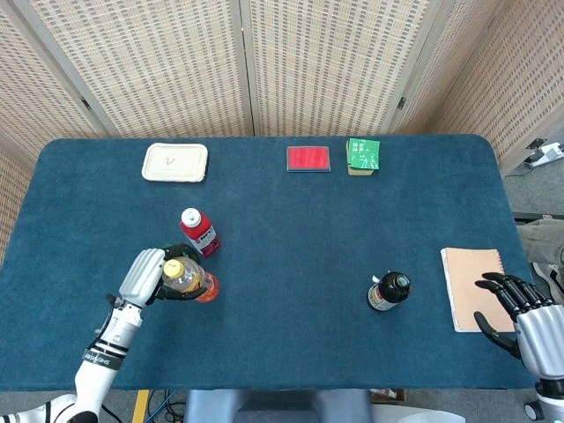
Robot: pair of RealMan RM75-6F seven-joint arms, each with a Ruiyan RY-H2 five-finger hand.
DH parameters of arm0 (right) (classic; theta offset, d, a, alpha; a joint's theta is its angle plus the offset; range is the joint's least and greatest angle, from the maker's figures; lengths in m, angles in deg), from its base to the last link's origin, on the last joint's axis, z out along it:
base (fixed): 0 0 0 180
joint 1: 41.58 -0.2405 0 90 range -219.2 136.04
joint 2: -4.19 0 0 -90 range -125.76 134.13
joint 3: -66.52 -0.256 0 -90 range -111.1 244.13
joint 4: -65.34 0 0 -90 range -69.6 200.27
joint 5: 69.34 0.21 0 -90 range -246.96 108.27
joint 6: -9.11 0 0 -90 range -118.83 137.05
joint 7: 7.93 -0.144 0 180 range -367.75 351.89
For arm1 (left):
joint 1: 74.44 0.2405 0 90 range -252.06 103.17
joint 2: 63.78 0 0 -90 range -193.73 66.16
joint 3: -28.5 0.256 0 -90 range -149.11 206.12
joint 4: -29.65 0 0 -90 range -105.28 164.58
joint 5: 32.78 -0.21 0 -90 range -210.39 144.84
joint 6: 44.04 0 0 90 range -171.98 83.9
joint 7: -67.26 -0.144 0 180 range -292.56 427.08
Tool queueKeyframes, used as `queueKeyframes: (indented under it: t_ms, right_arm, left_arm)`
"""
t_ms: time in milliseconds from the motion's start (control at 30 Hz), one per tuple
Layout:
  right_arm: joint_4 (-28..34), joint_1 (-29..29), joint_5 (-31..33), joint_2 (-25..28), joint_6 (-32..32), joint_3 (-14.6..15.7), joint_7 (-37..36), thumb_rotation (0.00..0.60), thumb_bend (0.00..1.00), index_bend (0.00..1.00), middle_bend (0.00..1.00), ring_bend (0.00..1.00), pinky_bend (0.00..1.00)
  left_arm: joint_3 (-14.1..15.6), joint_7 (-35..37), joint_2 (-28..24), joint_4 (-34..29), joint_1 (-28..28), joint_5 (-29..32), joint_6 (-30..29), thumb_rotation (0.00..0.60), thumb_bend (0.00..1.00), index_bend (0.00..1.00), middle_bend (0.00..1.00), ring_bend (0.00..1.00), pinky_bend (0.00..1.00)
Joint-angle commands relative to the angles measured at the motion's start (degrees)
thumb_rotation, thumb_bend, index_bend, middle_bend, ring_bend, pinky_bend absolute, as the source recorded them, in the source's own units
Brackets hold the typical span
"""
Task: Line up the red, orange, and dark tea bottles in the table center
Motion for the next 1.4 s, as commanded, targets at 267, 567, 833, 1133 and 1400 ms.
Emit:
queueKeyframes:
  t_ms: [267,567,833,1133,1400]
  right_arm:
    - [-0.14,0.53,1.14,0.28,0.97,-0.75,-1.17,0.6,0.27,0.35,0.3,0.29,0.45]
    - [-0.23,1.04,2.75,0.51,1.59,-1.67,-2.2,0.6,0.27,0.35,0.3,0.29,0.45]
    - [-0.21,1.53,3.86,1.18,2.0,-2.19,-3.95,0.6,0.27,0.35,0.3,0.29,0.45]
    - [0.6,2.27,6.7,2.49,1.1,-2.87,-5.4,0.6,0.27,0.35,0.3,0.29,0.45]
    - [1.46,2.86,8.0,3.49,0.25,-2.91,-5.16,0.6,0.27,0.35,0.3,0.29,0.45]
  left_arm:
    - [-2.16,-6.03,2.38,-0.4,-4.08,2.66,1.61,0.6,0.09,0.55,0.49,0.55,0.72]
    - [-3.66,-10.04,4.45,0.62,-7.76,5.95,3.64,0.6,0.09,0.55,0.49,0.55,0.72]
    - [-4.79,-12.5,6.59,2.89,-10.84,8.01,4.67,0.6,0.09,0.55,0.49,0.55,0.72]
    - [-5.9,-13.42,9.94,7.64,-14.2,9.87,5.68,0.6,0.09,0.56,0.5,0.55,0.72]
    - [-5.8,-13.47,12.63,11.44,-16.17,10.65,6.39,0.6,0.09,0.56,0.5,0.55,0.72]
